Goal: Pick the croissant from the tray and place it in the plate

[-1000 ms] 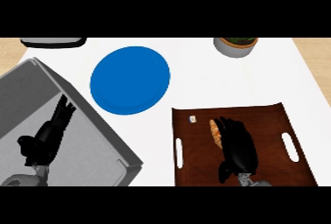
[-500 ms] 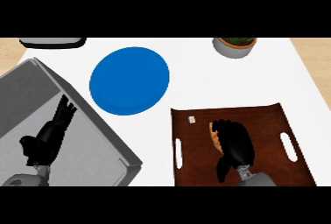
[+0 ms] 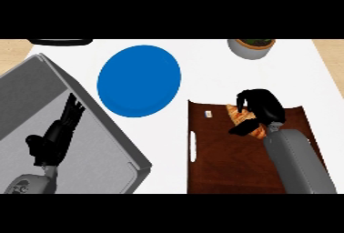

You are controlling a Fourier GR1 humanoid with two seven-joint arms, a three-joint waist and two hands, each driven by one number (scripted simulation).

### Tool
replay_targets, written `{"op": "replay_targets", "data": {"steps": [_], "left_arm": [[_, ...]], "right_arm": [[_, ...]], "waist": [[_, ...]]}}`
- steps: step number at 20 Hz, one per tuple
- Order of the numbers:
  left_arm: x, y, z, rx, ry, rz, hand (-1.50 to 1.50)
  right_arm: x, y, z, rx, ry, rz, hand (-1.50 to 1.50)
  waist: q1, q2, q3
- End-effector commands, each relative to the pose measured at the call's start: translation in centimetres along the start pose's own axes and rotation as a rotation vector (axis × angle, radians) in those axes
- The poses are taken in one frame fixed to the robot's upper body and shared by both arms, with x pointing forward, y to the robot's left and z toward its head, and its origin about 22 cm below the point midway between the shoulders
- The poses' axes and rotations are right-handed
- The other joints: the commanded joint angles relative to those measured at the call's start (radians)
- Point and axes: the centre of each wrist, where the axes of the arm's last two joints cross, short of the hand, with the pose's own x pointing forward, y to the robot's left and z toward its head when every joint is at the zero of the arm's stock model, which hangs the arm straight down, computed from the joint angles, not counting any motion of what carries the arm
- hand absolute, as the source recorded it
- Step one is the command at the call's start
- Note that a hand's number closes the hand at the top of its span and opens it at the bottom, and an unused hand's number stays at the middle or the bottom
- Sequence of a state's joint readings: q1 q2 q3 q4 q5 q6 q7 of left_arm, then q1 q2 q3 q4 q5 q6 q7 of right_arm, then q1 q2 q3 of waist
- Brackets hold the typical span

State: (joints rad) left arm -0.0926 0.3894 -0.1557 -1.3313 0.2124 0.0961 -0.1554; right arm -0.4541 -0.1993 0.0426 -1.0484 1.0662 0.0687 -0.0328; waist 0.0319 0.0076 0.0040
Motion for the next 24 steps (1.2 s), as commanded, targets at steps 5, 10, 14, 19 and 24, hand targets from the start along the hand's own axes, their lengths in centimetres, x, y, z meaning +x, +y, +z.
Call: {"op": "replay_targets", "data": {"steps": [5, 10, 14, 19, 24], "left_arm": [[0.1, 0.4, 0.3, 0.030, 0.020, 0.027, 0.00], [-1.9, -0.2, 1.1, 0.023, 0.031, 0.014, 0.00], [-0.9, 0.7, 2.0, 0.039, 0.030, 0.013, 0.00], [-1.1, 0.2, 0.0, 0.038, 0.024, 0.026, 0.00], [-1.4, -0.6, 0.7, 0.042, 0.028, 0.028, 0.00]], "right_arm": [[-1.4, -6.9, -3.9, -0.143, -0.157, -0.089, 1.50], [1.9, -9.0, -3.2, -0.228, -0.232, -0.124, 1.50], [2.5, -11.2, -2.3, -0.381, -0.297, -0.158, 1.50], [6.2, -11.7, -2.6, -0.421, -0.340, -0.188, 1.50], [12.4, -11.7, -2.9, -0.398, -0.387, -0.224, 1.50]], "waist": [[-0.016, -0.005, -0.003], [-0.032, -0.010, -0.004], [-0.032, -0.013, -0.004], [-0.030, -0.008, -0.004], [-0.029, -0.009, -0.004]]}}
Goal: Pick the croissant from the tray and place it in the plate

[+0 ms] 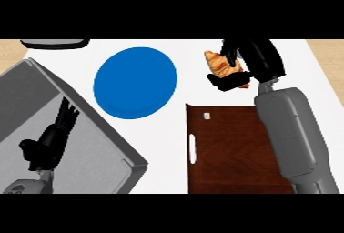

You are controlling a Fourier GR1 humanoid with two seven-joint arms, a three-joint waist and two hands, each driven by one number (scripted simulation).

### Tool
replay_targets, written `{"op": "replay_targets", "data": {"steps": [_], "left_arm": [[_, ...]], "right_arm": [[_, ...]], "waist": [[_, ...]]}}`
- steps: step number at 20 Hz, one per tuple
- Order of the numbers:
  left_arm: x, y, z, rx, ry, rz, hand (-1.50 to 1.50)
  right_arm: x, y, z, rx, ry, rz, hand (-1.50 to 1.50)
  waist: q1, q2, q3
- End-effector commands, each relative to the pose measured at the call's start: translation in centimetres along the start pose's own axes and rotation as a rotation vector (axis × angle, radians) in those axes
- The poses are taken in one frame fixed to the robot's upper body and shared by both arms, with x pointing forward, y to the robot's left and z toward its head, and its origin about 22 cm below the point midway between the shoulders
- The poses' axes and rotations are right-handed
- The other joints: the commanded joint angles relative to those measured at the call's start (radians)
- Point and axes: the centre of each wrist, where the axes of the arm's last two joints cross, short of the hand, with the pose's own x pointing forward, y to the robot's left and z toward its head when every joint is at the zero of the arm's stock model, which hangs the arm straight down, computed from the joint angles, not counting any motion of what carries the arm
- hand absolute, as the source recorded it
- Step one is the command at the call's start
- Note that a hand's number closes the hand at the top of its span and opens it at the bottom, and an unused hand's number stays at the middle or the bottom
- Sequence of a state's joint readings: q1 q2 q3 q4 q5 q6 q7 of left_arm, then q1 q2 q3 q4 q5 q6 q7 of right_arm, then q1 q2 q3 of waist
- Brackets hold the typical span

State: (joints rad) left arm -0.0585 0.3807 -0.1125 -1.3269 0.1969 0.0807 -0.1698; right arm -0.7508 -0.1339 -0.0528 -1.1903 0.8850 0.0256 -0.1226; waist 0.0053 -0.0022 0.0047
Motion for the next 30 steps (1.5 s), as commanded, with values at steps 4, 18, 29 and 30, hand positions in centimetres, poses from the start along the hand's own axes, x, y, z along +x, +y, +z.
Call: {"op": "replay_targets", "data": {"steps": [4, 18, 29, 30], "left_arm": [[-0.4, -1.2, -1.2, -0.007, 0.014, 0.015, 0.00], [0.3, -2.4, -0.7, -0.049, -0.010, 0.024, 0.00], [2.9, -3.2, -3.7, -0.114, -0.046, 0.014, 0.00], [2.5, -3.3, -3.5, -0.127, -0.044, 0.012, 0.00]], "right_arm": [[4.7, 1.6, -2.9, 0.033, -0.030, -0.019, 1.50], [8.6, 9.0, -6.6, 0.140, -0.028, -0.091, 1.50], [9.0, 10.5, -6.6, 0.042, 0.193, -0.218, -1.50], [9.2, 10.5, -6.8, 0.028, 0.200, -0.194, -1.50]], "waist": [[0.000, 0.004, -0.005], [0.050, 0.013, -0.005], [0.118, 0.029, -0.006], [0.129, 0.033, -0.006]]}}
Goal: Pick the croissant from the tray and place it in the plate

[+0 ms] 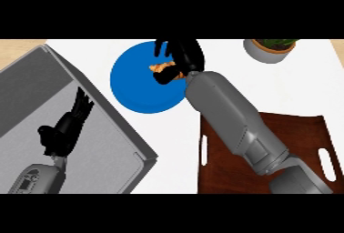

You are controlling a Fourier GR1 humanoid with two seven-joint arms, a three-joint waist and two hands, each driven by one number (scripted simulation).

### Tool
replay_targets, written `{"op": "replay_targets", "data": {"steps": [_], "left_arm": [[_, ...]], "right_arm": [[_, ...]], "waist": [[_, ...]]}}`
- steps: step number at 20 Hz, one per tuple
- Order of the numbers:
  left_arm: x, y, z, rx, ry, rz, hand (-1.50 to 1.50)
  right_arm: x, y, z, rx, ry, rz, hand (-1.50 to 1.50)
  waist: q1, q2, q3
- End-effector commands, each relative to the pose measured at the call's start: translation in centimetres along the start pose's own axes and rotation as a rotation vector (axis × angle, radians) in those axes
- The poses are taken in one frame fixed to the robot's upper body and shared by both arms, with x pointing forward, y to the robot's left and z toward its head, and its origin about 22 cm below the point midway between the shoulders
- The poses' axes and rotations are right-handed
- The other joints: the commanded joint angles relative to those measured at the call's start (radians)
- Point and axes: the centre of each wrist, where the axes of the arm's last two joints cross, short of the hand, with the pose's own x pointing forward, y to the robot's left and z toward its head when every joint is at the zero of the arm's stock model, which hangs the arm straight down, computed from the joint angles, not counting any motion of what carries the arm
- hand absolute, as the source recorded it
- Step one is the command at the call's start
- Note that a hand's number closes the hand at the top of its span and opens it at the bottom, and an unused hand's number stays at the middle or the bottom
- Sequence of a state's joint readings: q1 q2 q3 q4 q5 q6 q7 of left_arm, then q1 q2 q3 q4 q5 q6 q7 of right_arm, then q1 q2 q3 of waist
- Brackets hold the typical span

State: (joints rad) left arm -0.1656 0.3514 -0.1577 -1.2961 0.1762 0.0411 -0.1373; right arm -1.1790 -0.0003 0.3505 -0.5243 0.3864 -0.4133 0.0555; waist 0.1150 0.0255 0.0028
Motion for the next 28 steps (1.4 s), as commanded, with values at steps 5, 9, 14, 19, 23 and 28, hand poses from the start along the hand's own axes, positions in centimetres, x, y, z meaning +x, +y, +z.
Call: {"op": "replay_targets", "data": {"steps": [5, 9, 14, 19, 23, 28], "left_arm": [[0.4, -0.1, -0.6, -0.012, -0.005, 0.004, 0.00], [-0.5, -1.4, -0.5, -0.009, -0.015, 0.016, 0.00], [-0.8, -1.0, -0.2, 0.007, -0.004, 0.020, 0.00], [-1.2, 1.1, 1.5, 0.043, 0.009, 0.016, 0.00], [-1.2, -0.7, 1.7, 0.059, 0.024, 0.024, 0.00], [-0.5, 0.9, 0.8, 0.079, 0.025, 0.019, 0.00]], "right_arm": [[0.0, 0.0, -0.7, -0.004, 0.167, -0.095, -1.50], [-0.5, 0.2, 0.0, -0.127, 0.133, -0.251, -1.50], [-2.0, -0.5, 0.2, -0.217, 0.163, -0.483, -1.50], [-6.2, -1.0, 0.9, -0.204, 0.153, -0.653, -1.50], [-10.3, -2.6, 1.9, -0.192, 0.090, -0.683, -1.50], [-16.2, -4.6, 4.4, -0.144, 0.036, -0.665, -1.50]], "waist": [[0.018, 0.008, -0.004], [0.010, 0.008, -0.003], [-0.019, 0.006, -0.002], [-0.049, -0.002, -0.002], [-0.076, -0.012, -0.002], [-0.072, -0.006, -0.001]]}}
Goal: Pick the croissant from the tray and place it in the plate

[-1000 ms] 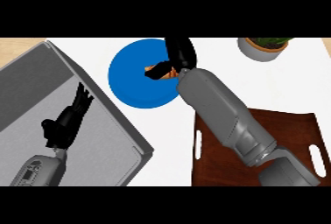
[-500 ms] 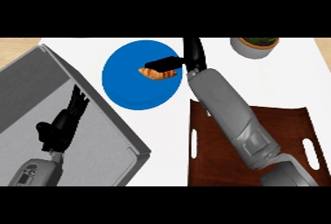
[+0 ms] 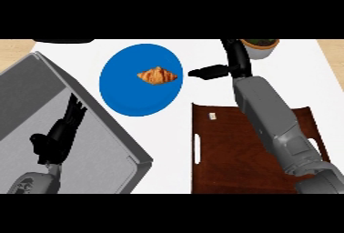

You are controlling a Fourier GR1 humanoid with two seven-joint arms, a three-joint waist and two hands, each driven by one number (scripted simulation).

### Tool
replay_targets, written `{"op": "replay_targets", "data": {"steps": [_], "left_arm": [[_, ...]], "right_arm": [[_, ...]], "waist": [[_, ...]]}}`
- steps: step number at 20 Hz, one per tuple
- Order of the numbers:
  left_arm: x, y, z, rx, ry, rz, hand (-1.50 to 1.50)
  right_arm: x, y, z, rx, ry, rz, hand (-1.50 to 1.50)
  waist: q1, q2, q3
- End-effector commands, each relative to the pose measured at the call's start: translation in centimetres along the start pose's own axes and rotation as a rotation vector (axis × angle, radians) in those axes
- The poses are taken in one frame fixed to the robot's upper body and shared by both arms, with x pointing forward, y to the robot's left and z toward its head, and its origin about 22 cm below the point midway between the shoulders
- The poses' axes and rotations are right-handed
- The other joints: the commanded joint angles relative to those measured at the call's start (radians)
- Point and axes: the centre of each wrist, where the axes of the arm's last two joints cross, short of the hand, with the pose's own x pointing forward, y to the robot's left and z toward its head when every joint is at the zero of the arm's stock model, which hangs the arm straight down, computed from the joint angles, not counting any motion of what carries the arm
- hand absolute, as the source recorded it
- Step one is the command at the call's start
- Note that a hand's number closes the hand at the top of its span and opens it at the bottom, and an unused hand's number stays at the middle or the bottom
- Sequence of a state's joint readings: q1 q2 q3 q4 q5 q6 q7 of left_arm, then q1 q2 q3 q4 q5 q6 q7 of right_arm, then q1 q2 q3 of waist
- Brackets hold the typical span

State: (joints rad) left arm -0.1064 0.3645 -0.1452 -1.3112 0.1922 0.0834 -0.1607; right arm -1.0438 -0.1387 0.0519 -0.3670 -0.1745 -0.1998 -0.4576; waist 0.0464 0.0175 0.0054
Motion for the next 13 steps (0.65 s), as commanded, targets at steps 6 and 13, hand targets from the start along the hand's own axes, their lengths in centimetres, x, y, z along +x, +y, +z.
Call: {"op": "replay_targets", "data": {"steps": [6, 13], "left_arm": [[0.8, -1.2, -0.8, -0.007, -0.009, 0.008, 0.00], [0.6, -1.9, -0.3, -0.003, -0.015, 0.017, 0.00]], "right_arm": [[-3.9, -5.1, 2.2, 0.070, -0.047, 0.048, -1.50], [-4.6, -5.2, 2.6, 0.049, -0.056, 0.070, -1.50]], "waist": [[0.010, 0.007, -0.003], [0.022, 0.009, -0.002]]}}
